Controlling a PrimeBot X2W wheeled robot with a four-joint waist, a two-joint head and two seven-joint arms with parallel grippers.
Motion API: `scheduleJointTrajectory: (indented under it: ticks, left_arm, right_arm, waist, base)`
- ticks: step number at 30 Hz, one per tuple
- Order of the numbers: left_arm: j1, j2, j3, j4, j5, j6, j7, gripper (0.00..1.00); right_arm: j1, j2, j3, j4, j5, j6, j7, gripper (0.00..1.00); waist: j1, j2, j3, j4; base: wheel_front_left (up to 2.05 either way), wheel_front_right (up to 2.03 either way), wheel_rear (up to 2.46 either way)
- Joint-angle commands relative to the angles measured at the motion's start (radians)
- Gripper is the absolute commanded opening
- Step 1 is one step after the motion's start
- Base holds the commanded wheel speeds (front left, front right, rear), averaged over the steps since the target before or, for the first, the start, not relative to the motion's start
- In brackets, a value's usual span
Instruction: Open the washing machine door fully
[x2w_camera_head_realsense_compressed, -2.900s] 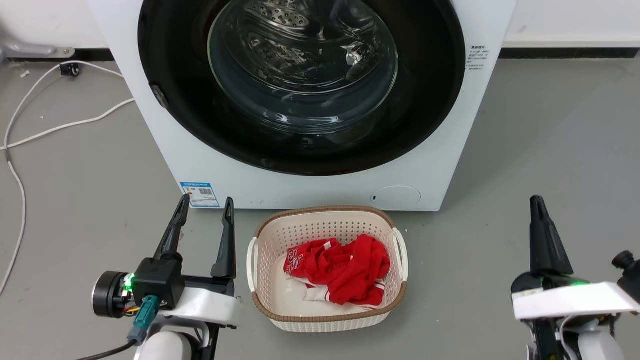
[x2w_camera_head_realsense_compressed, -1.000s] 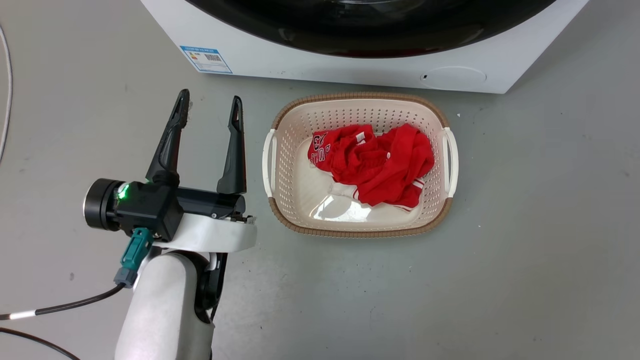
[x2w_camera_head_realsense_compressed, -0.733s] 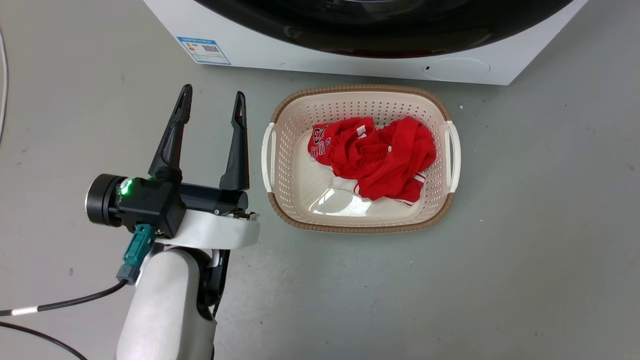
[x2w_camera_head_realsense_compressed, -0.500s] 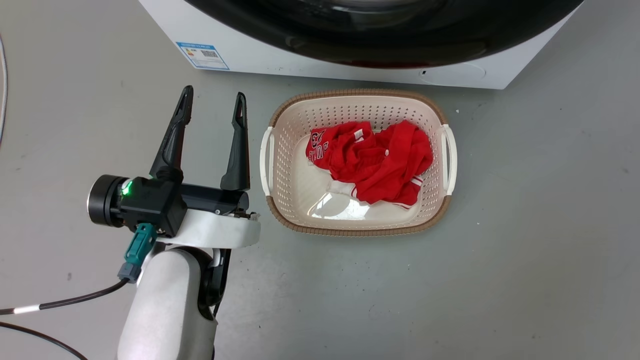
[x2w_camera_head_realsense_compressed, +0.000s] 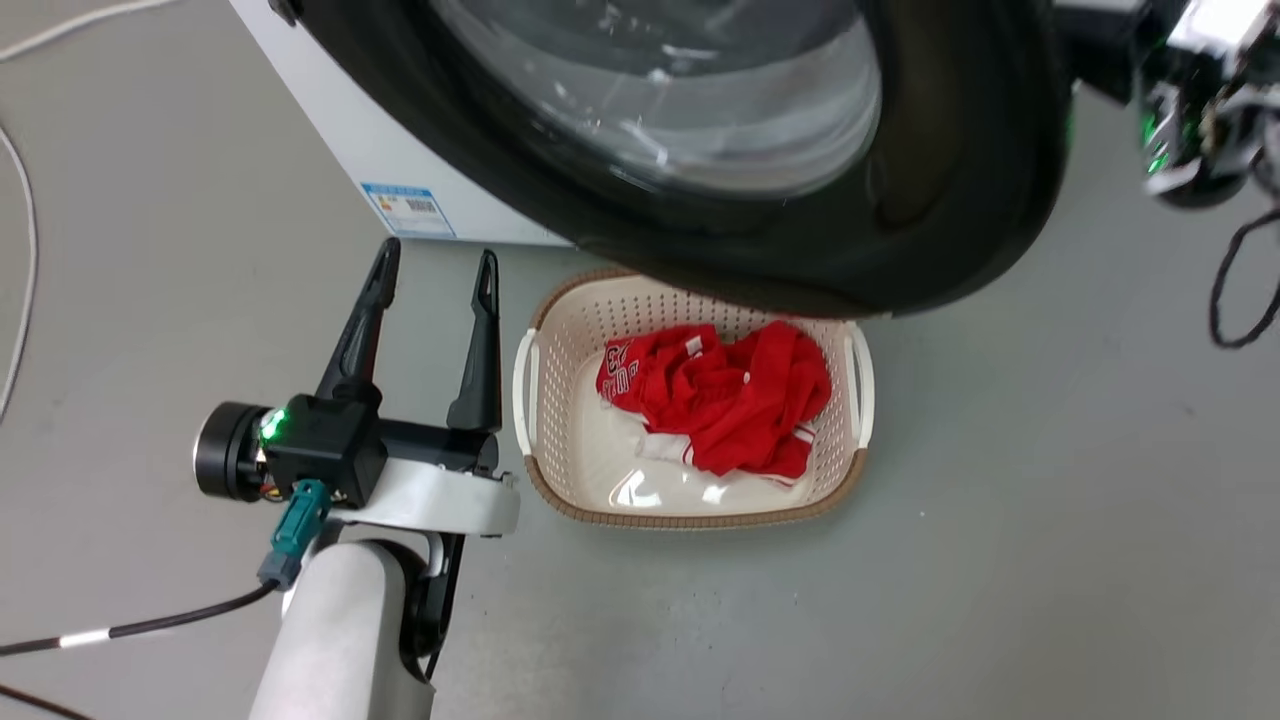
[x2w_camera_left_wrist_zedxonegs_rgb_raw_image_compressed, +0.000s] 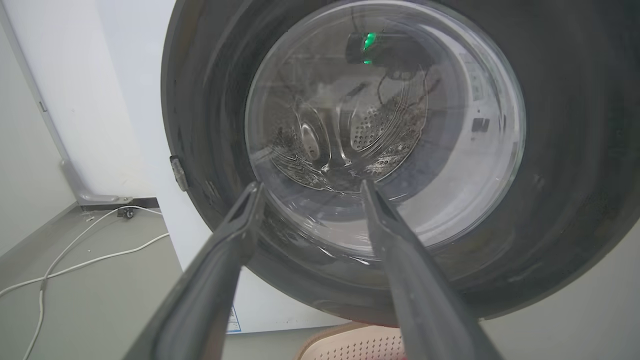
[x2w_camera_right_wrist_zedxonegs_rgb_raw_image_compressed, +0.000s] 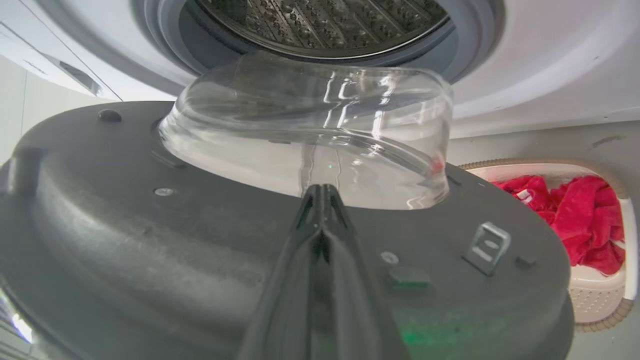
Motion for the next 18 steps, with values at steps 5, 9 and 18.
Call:
scheduleJointTrajectory:
  ticks: [5,9,18]
  left_arm:
    - [0.061,0.000,0.008,0.016,0.005,-0.006,-0.003,1.00]
    - [0.104,0.000,0.013,0.024,0.005,-0.006,-0.003,1.00]
    - [0.165,-0.001,0.016,0.038,0.001,-0.004,-0.003,1.00]
  right_arm:
    - [0.150,0.045,0.007,-0.073,0.038,0.000,0.068,0.00]
    - [0.246,0.077,0.015,-0.135,0.060,0.000,0.105,0.00]
    - [0.415,0.161,0.049,-0.282,0.100,0.000,0.178,0.00]
  waist:
    - [0.0000,0.0000,-0.106,-0.011]
    - [0.0000,0.0000,-0.156,-0.016]
    - [0.0000,0.0000,-0.232,-0.020]
  base:
    - [0.00,0.00,0.00]
    - [0.00,0.00,0.00]
    - [0.00,0.00,0.00]
